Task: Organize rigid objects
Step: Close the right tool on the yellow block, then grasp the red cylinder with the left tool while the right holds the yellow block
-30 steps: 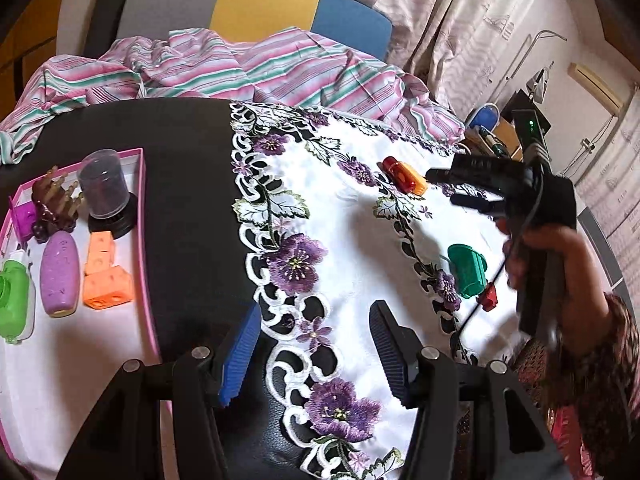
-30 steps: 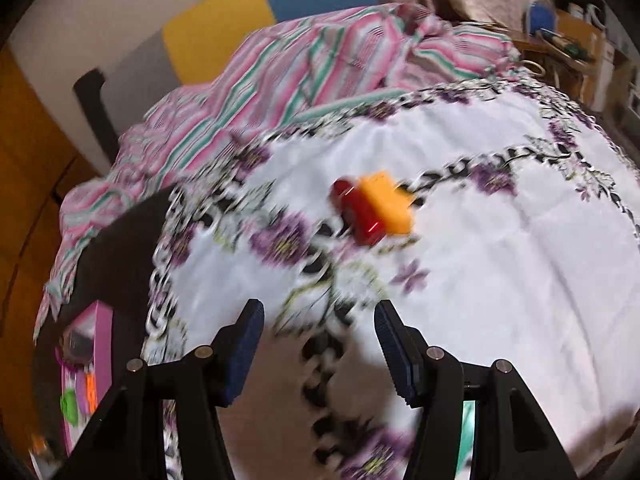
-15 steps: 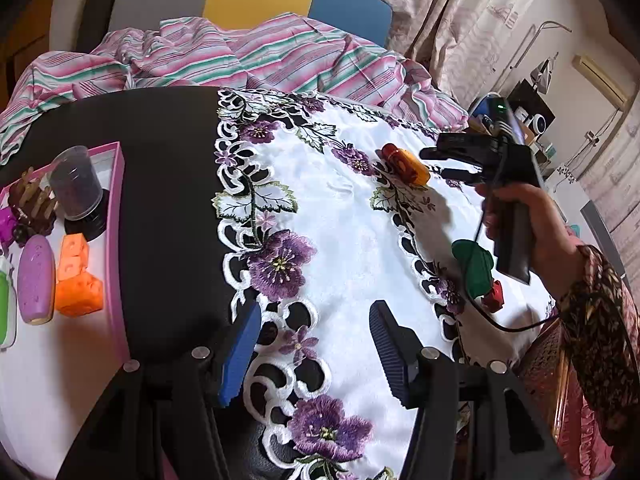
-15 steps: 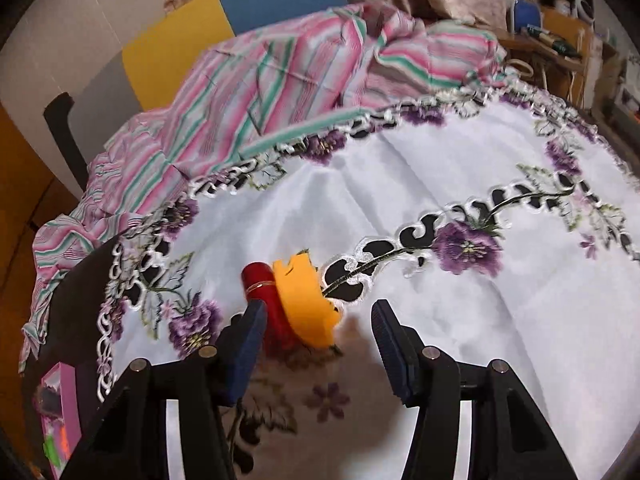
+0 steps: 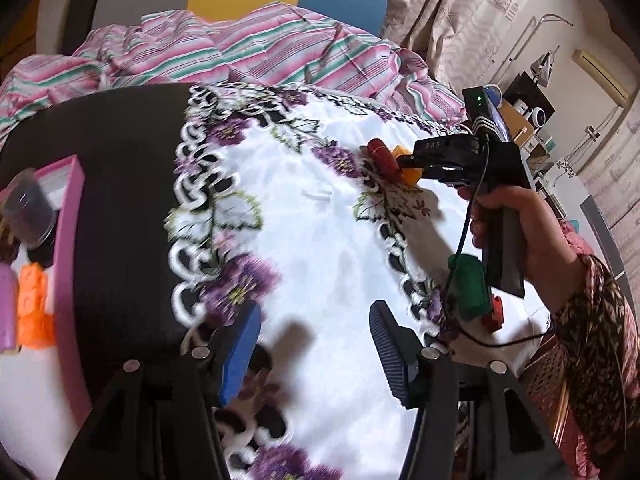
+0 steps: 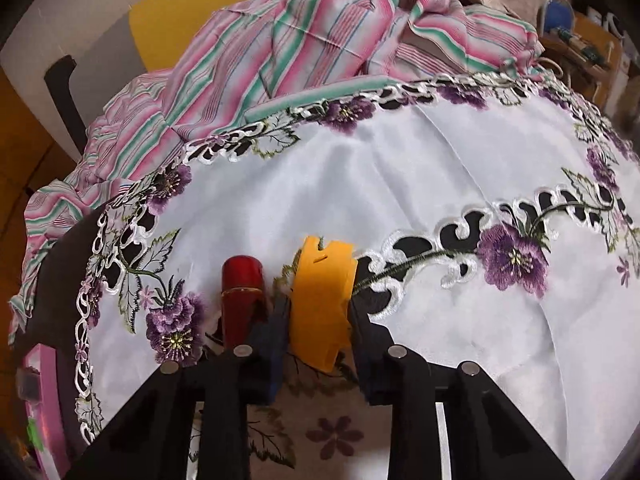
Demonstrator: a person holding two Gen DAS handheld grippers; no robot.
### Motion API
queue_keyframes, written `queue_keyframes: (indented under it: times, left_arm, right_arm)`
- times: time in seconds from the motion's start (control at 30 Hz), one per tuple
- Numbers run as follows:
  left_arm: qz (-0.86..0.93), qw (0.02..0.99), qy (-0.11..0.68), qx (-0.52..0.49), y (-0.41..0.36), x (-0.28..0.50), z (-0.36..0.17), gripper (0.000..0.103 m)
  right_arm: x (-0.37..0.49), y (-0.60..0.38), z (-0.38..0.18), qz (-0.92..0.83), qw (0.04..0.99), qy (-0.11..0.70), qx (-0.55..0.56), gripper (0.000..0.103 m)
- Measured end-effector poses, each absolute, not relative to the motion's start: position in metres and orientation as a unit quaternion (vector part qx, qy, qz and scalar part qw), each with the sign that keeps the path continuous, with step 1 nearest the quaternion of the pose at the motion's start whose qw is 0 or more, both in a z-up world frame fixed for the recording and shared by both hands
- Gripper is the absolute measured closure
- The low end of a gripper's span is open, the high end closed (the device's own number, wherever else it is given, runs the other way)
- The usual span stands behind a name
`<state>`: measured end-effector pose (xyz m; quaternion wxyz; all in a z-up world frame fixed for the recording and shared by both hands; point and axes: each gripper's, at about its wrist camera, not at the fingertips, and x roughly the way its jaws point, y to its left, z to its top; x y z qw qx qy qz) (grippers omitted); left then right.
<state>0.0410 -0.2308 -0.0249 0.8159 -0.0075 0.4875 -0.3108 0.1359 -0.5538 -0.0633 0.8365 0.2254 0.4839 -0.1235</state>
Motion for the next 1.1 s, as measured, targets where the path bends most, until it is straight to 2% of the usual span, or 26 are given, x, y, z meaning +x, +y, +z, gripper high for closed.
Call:
queue_keyframes:
  times: [0.5, 1.1]
  left_arm:
    - [-0.331, 0.811, 0.481, 0.036, -0.345, 0.107, -0.014, 0.046]
    - [-0.345, 0.790, 0.496, 0.108, -0.471, 0.152, -0.045, 0.046]
  right_arm:
    - [0.109, -0.596, -0.054, -0.223, 0.810, 0.478, 0.255, 0.074]
    - [0.085, -0.634, -0.043, -0.282, 0.798, 0.424, 0.323, 0.074]
